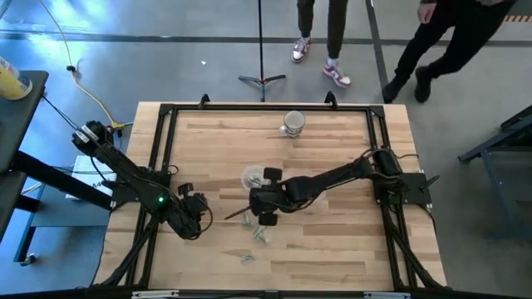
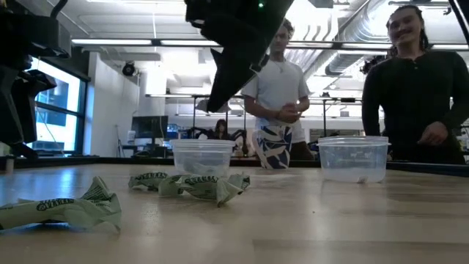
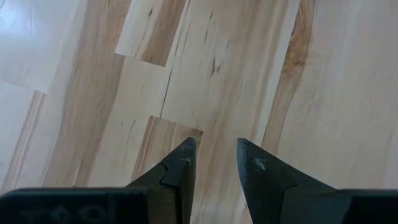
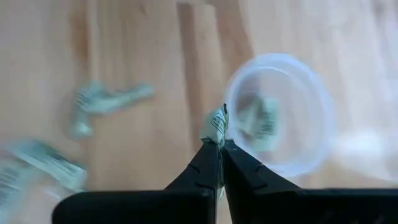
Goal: Pick and place Stevia / Truvia into bins
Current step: Put the green stevia packet into the left transparent container
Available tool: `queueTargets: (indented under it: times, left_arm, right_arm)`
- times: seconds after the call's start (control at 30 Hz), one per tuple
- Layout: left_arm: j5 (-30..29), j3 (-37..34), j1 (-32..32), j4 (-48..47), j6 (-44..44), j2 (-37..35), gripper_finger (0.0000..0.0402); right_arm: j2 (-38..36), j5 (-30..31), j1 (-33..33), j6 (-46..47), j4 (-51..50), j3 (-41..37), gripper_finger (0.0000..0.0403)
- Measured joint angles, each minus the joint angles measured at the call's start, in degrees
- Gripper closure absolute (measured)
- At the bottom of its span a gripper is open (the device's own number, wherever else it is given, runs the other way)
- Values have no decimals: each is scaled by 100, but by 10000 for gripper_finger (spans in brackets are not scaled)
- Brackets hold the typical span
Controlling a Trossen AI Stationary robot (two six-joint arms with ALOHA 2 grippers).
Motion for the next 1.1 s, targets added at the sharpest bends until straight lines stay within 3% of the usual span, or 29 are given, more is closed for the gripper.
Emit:
queueTargets:
  times: [0.27,0.4,0.5,0.8,0.97,1.1]
  left_arm:
    - [-33,0,2,-19,0,0,252]
    - [-54,0,2,-26,0,0,252]
    - [-58,0,2,-23,0,0,252]
    - [-53,0,2,30,13,0,252]
    - [-72,0,4,450,941,0,252]
    - [191,-242,336,1766,2420,93,252]
  right_arm:
    - [59,-362,-962,-781,532,-267,399]
    - [31,-1112,-1250,-1332,656,-296,386]
    - [42,-1506,-1314,-1613,727,-316,359]
    - [34,-1250,-1292,-1681,864,-314,246]
    - [-285,-1078,-1055,-1684,157,-307,209]
    - [-564,-1061,-727,-1686,-418,-305,207]
